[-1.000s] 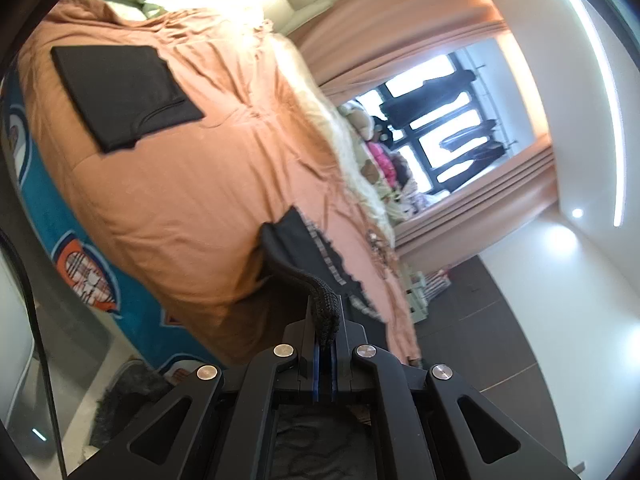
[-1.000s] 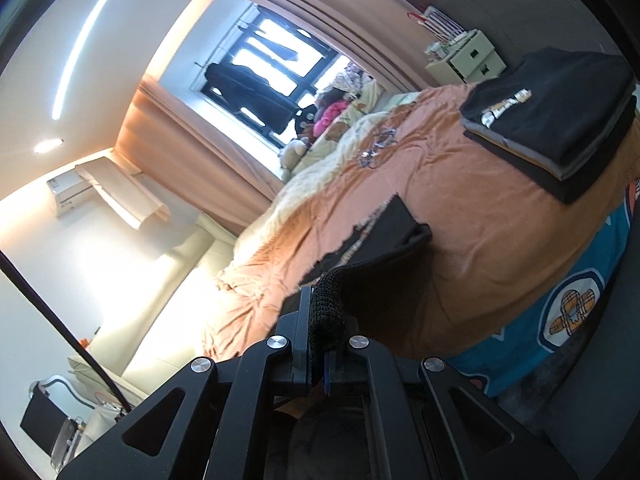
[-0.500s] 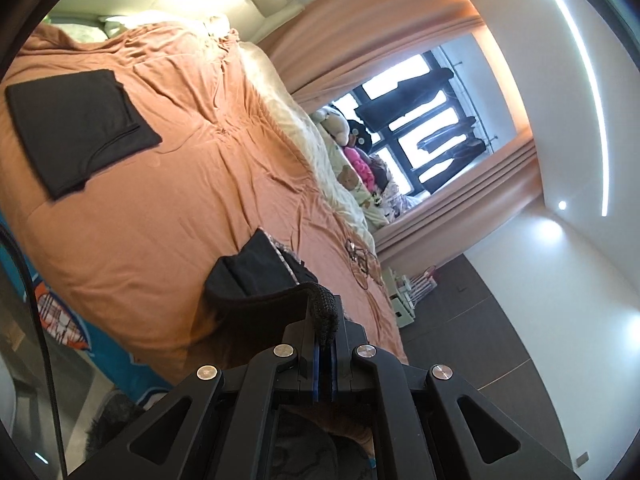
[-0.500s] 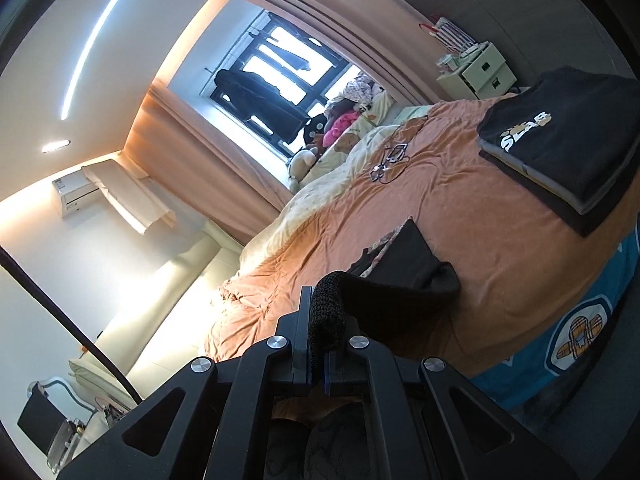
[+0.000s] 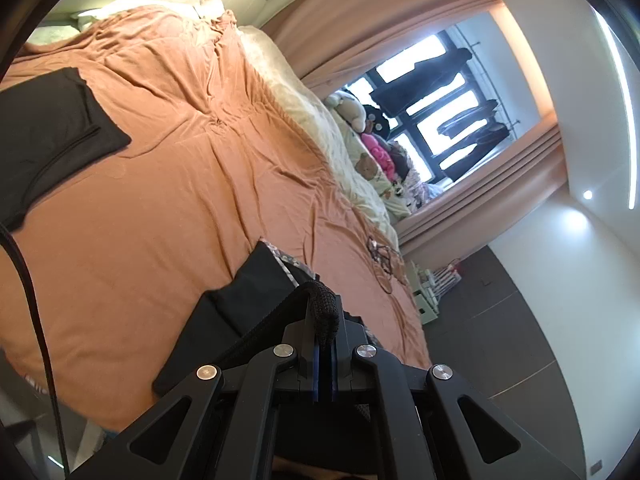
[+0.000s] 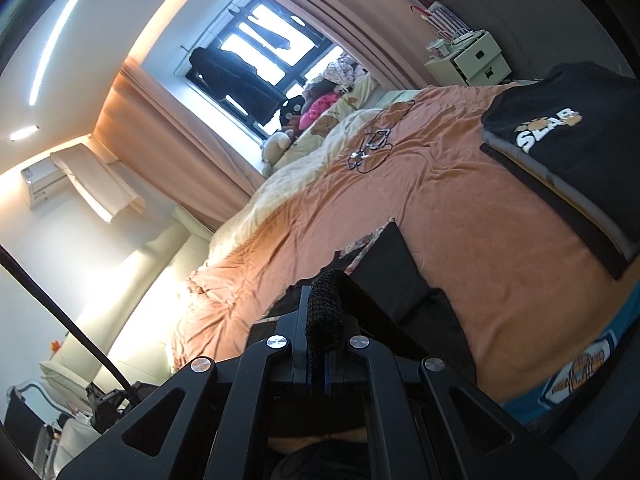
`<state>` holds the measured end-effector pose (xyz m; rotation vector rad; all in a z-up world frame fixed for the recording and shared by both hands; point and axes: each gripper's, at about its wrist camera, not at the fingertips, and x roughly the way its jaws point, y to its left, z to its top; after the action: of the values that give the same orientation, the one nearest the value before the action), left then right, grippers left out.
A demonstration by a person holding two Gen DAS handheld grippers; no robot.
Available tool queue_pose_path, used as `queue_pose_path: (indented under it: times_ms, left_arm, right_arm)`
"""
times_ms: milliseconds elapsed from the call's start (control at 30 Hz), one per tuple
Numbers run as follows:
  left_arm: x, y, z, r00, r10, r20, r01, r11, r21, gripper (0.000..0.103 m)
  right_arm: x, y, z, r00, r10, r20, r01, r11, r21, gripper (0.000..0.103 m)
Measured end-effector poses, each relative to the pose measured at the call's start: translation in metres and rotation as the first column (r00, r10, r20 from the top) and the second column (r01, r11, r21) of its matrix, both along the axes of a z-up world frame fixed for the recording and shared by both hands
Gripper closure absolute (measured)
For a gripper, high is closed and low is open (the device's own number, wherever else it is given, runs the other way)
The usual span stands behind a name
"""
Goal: Fold small clothes
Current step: 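Lift the held hem with both grippers and fold it toward the collar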
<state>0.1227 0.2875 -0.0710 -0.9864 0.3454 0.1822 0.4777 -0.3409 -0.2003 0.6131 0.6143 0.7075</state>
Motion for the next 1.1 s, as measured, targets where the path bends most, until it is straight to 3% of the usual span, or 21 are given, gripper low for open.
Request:
queue_pose_path:
  times_ms: [533,1100]
  left_arm:
    - [0.108,0.037,-0.036,0.987,-0.015,-0.158,0.018,1.000,0.015,0.100]
    - [0.196,0.066,-0.118,0.940,-0.083,-0.331,0.080,0.997,-0.023,0.100]
  right_arm:
    - [0.081,0.064,0.003,0.994,-0.032,-0.102,0.024,0.997,-0.075,0.103]
    - [0.114,0.098,-0.008,0.972,-0.123,-0.202,0.082,0.976,-0.200,0.103]
